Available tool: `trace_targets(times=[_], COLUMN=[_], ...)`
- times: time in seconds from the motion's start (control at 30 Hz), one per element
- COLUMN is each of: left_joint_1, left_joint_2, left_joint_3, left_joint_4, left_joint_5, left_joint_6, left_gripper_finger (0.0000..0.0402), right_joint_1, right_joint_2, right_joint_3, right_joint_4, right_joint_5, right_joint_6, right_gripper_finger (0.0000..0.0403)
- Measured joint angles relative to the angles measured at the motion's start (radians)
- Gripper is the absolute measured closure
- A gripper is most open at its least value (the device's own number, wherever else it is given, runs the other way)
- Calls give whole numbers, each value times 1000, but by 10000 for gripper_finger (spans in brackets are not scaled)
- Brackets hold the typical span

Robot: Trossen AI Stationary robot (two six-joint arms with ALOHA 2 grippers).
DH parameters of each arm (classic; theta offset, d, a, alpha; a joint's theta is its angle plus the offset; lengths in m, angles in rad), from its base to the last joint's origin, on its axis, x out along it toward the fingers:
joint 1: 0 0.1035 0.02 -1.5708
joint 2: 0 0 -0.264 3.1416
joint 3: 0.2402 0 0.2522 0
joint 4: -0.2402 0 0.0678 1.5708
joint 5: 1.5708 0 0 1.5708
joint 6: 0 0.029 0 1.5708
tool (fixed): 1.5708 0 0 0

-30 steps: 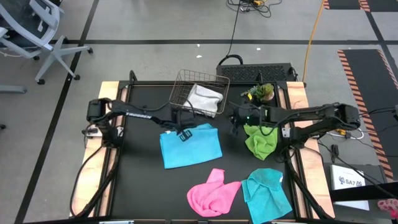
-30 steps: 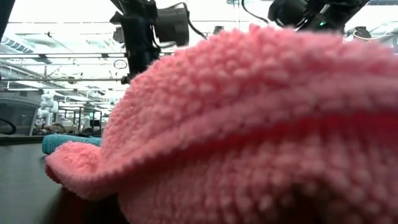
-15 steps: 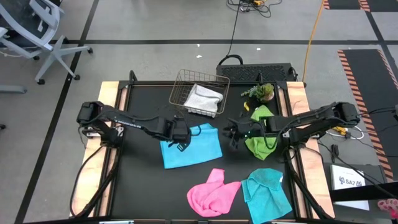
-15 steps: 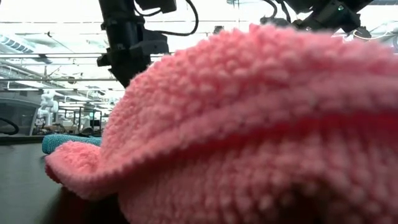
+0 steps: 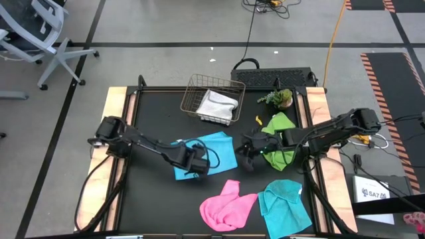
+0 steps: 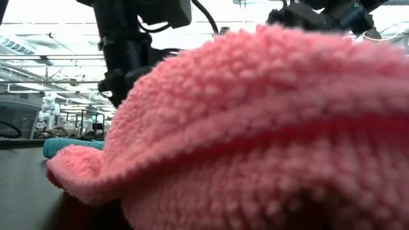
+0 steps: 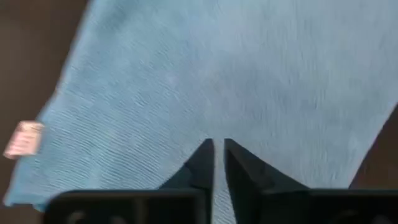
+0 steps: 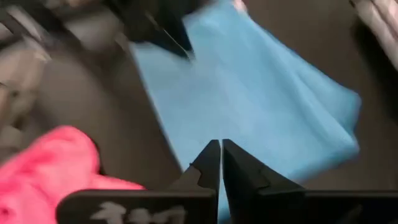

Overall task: Fold microfiber towels
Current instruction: Fold the top blue microfiber cloth

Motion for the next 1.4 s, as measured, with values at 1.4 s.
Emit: trace_targets(times=[1.4], left_joint_1=[-18], left_joint_2=[-6], left_joint_3=[0], left_joint_4=[-27], left_joint_5=[-2], left_joint_6=[-33], left_gripper_finger=[387], right_joint_1=[154], right_joint_2=[295], right_joint_3=[4], right_joint_4=[112], right_joint_5=[-163], right_joint_6=[120], right_gripper_finger=[403])
